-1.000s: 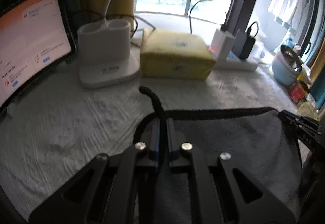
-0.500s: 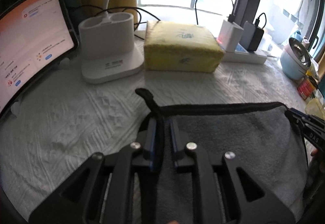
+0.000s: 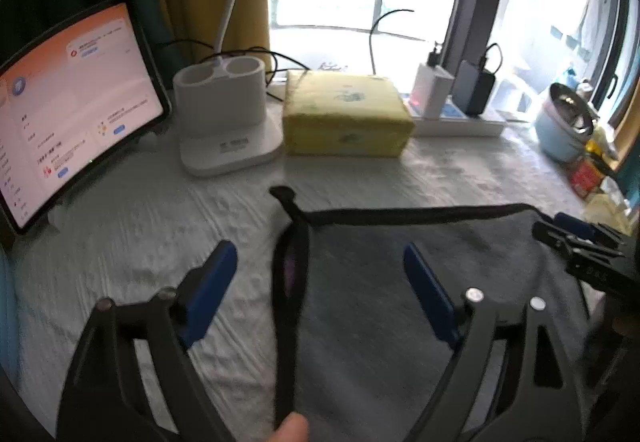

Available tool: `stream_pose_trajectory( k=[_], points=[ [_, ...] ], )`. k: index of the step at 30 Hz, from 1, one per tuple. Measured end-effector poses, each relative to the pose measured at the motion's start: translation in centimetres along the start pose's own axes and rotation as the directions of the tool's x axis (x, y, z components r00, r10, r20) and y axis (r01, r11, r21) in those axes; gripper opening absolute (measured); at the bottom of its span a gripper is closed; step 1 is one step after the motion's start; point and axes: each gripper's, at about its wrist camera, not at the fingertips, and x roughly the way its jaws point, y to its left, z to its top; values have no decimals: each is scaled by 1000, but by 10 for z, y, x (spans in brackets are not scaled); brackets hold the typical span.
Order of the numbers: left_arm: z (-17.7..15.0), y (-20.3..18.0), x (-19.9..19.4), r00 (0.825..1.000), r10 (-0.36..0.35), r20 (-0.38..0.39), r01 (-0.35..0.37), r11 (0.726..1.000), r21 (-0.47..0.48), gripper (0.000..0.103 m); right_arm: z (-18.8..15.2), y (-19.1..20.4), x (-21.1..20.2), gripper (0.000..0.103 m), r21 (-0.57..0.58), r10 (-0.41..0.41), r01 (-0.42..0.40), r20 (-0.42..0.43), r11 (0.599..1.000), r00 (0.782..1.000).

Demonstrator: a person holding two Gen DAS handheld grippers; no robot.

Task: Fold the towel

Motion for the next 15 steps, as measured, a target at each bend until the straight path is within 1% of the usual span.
stream_pose_trajectory(
  k=[3,7,12,15],
  points=[
    [-5,-2,-11,1000,-4,15,4,1000,-15,91,0,-1,-7,69,7,-3,3,14,1000,1000],
    [-11,-6,-30,999,-16,36,17,1000,-23,91,-2,-1,-22,69,5,-12,12,36,1000,999],
    [-18,-15,-60,998,17,65,-17,1000,9,91,-6,0,-47,69,11,-19,19,72,1000,997],
    [-22,-17,-74,997,24,76,-25,1000,4,91,-10,0,-62,69,11,-26,25,93,1000,995]
  ],
)
